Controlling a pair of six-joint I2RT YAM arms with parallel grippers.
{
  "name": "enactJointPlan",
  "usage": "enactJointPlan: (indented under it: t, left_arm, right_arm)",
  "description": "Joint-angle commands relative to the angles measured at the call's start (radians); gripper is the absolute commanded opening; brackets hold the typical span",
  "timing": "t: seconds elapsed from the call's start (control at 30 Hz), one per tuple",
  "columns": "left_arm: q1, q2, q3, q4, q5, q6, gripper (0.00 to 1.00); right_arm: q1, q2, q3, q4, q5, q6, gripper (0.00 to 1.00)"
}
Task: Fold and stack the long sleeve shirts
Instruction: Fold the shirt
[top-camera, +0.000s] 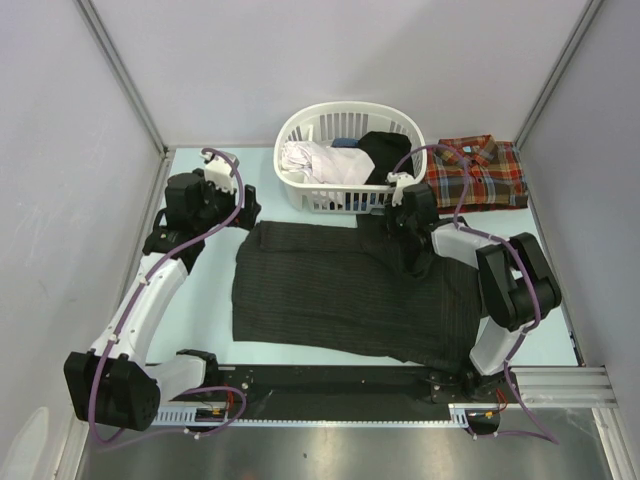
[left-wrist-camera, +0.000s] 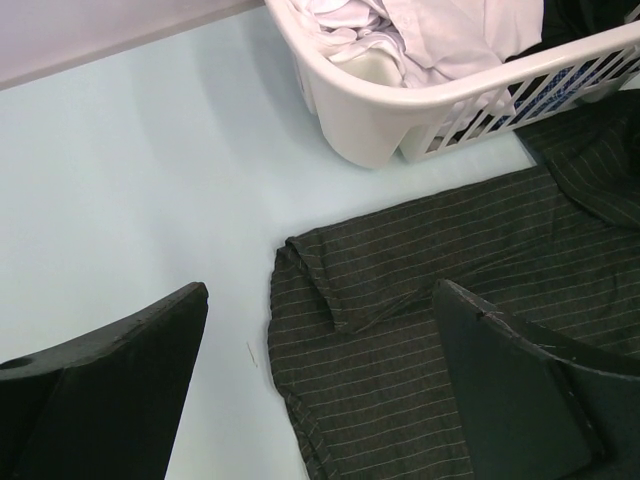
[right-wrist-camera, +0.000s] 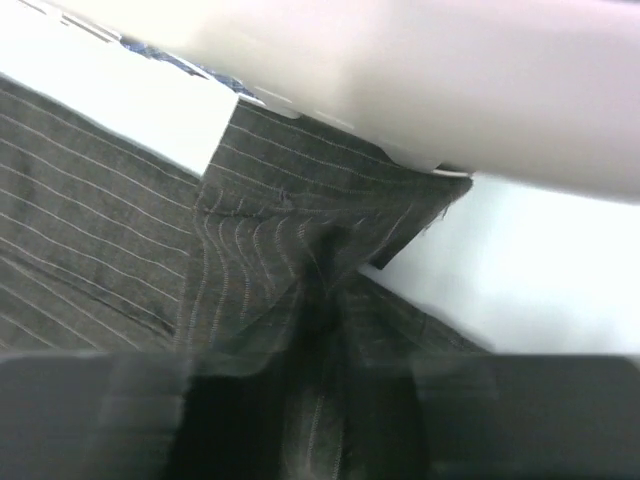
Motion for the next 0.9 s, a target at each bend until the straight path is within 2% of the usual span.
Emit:
enactJointPlan:
  t: [0.0, 0.07, 0.23, 0.33, 0.47, 0.5, 0.57, 0.6, 0.63, 0.67, 0.73, 0.77, 0.87]
  left_arm:
    - [0.007, -0.031, 0.012, -0.021, -0.005, -0.007, 0.99]
    - [0.009, -0.03, 0.018, -0.025, 0.013, -0.009, 0.99]
    - [0.009, -0.027, 0.029, -0.014, 0.076, -0.036, 0.99]
    - [0.009, -0.03, 0.038, -0.006, 0.104, -0.061, 0.99]
    - [0.009, -0.028, 0.046, -0.04, 0.253, -0.035, 1.0]
    - [0.01, -0.03, 0.04, -0.063, 0.292, -0.032, 0.99]
    - [0.018, -0.041, -0.001, -0.078, 0.325, -0.017, 0.99]
    - [0.021, -0.048, -0.021, -0.084, 0.327, -0.01, 0.99]
    - [0.028, -0.054, -0.041, -0.094, 0.346, 0.022, 1.0]
    - [0.032, -0.062, -0.075, -0.125, 0.357, 0.051, 0.99]
    - [0.032, -0.065, -0.098, -0.169, 0.38, 0.139, 0.99]
    - [0.032, -0.065, -0.116, -0.213, 0.408, 0.175, 0.99]
    - [0.026, -0.056, -0.15, -0.271, 0.509, 0.24, 0.99]
  right_arm:
    - [-0.033, -0.064, 0.016, 0.017, -0.092, 0.034, 0.09]
    - [-0.036, -0.157, 0.016, -0.028, -0.113, 0.031, 0.0]
    - [-0.015, -0.424, 0.0, -0.111, -0.222, -0.018, 0.0]
    - [0.027, -0.524, -0.056, -0.153, -0.264, -0.103, 0.0]
    - [0.183, -0.668, -0.157, -0.216, -0.281, -0.317, 0.0]
    - [0.282, -0.688, -0.187, -0.217, -0.271, -0.372, 0.0]
    - [0.379, -0.72, -0.288, -0.219, -0.218, -0.458, 0.01]
    - [0.472, -0.729, -0.311, -0.245, -0.204, -0.56, 0.05]
    - [0.503, -0.731, -0.319, -0.281, -0.189, -0.593, 0.11]
    - [0.533, -0.736, -0.325, -0.361, -0.181, -0.626, 0.33]
    - [0.539, -0.777, -0.323, -0.42, -0.178, -0.641, 0.58]
    - [0.527, -0.797, -0.319, -0.455, -0.169, -0.637, 0.75]
    - [0.421, -0.872, -0.299, -0.536, -0.225, -0.64, 0.85]
